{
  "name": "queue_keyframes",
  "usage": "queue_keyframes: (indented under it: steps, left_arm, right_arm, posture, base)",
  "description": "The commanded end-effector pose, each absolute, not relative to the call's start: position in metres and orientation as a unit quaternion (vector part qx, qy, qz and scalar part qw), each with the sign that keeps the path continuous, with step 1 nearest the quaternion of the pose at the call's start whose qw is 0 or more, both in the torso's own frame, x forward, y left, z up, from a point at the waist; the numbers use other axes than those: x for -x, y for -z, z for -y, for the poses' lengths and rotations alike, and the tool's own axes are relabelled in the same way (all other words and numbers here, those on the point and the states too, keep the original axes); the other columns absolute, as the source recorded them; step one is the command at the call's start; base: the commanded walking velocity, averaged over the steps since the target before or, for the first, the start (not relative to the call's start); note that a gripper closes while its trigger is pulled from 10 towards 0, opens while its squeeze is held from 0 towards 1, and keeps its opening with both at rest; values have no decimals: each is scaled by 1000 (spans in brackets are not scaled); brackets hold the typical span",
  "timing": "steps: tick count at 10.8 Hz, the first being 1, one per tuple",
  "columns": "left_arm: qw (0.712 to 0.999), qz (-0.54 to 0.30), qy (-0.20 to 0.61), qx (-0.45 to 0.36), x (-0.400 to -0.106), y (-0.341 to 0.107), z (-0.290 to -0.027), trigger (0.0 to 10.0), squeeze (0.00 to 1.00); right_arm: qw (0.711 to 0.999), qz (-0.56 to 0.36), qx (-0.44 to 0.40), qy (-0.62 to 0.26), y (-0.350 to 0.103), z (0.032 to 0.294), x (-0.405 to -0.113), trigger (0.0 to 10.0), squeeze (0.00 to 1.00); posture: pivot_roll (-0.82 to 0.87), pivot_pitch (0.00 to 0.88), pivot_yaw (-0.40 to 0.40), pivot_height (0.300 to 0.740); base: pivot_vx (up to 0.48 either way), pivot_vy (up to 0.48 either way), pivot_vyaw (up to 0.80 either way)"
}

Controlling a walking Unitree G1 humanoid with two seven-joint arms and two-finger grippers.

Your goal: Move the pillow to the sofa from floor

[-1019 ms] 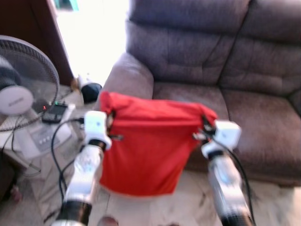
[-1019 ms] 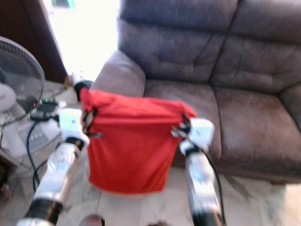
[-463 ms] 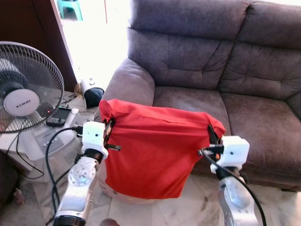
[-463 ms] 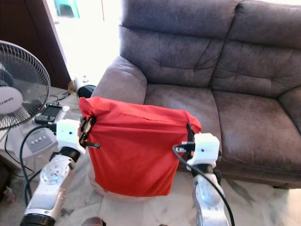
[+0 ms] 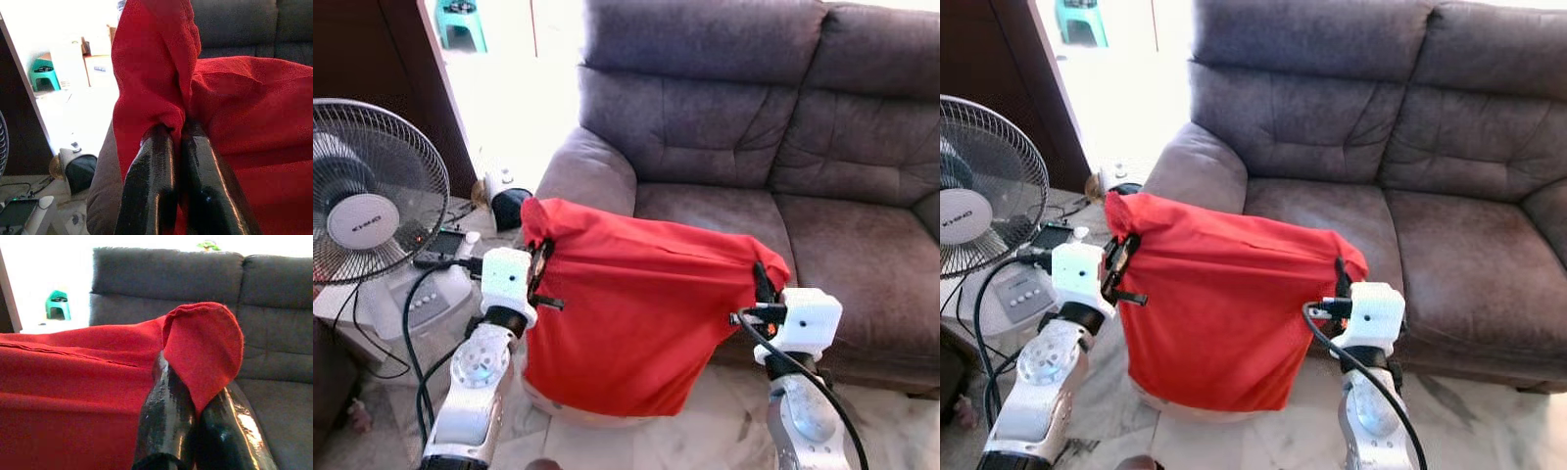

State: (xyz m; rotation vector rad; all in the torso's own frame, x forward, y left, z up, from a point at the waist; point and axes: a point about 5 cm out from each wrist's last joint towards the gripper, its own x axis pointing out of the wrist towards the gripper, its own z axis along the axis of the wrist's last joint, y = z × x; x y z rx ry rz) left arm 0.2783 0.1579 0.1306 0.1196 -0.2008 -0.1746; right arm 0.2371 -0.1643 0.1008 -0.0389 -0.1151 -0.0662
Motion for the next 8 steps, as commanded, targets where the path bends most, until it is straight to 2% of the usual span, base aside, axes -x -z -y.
queue_keyframes:
  steps: [1,5,8]
  left_arm:
    - [989,131,26,-63,-277,-146,-183,10000,0]
    - [989,125,30,-68,-277,-145,-179,10000,0]
    - [990,120,38,-69,-277,-144,-178,10000,0]
  right_arm:
    - [990,82,29,112,-113,193,-231,10000,0]
    - [991,81,23,106,-113,189,-232,10000,0]
    - [991,74,30,106,-110,190,-230,10000,0]
  posture:
    - [104,0,-39,740]
    - [106,0,-42,740]
    - [103,0,-38,740]
  base:
    - [0,0,0]
    - [0,0,0]
    - [0,-412,0]
